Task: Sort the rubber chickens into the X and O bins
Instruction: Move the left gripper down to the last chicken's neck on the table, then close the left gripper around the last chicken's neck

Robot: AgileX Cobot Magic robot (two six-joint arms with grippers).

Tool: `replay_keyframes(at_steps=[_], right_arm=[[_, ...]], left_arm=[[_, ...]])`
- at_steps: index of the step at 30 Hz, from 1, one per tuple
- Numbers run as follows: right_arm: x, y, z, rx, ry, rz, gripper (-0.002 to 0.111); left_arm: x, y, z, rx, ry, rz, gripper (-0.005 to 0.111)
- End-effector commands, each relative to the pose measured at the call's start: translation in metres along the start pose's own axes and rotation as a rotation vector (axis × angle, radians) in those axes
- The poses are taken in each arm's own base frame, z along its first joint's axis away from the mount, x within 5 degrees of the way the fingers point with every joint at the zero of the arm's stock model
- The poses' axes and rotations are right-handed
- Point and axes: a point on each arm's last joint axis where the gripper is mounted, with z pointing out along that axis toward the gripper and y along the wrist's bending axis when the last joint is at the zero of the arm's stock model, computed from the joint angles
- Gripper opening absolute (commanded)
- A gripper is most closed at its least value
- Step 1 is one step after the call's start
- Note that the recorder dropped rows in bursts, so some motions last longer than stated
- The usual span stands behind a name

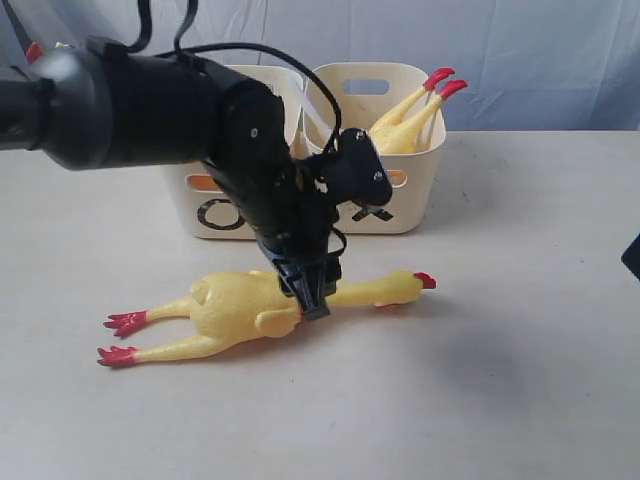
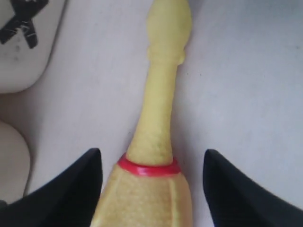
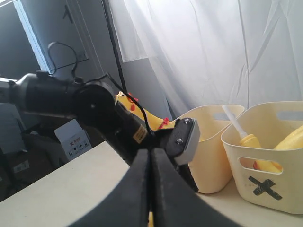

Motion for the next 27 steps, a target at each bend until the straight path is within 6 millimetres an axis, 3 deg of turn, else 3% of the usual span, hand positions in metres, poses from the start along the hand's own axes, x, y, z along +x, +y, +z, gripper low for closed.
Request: replay_keyframes(at_steps=[1, 14, 27], right_arm=[[0.0, 0.0, 0.0, -0.003, -0.002, -0.003, -0.001], [0.0, 0.0, 0.0, -0.003, -0.002, -0.003, -0.001], [0.0, 0.0, 0.0, -0.005, -0.002, -0.003, -0.001]], left_arm=[[0.0, -0.003, 0.019, 0.037, -0.004, 0.065, 0.059], [0.001, -0.002, 0.06, 0.031, -0.013, 0.131, 0.059], [0.005, -0.003, 0.085, 0.026, -0.007, 0.129, 0.059]])
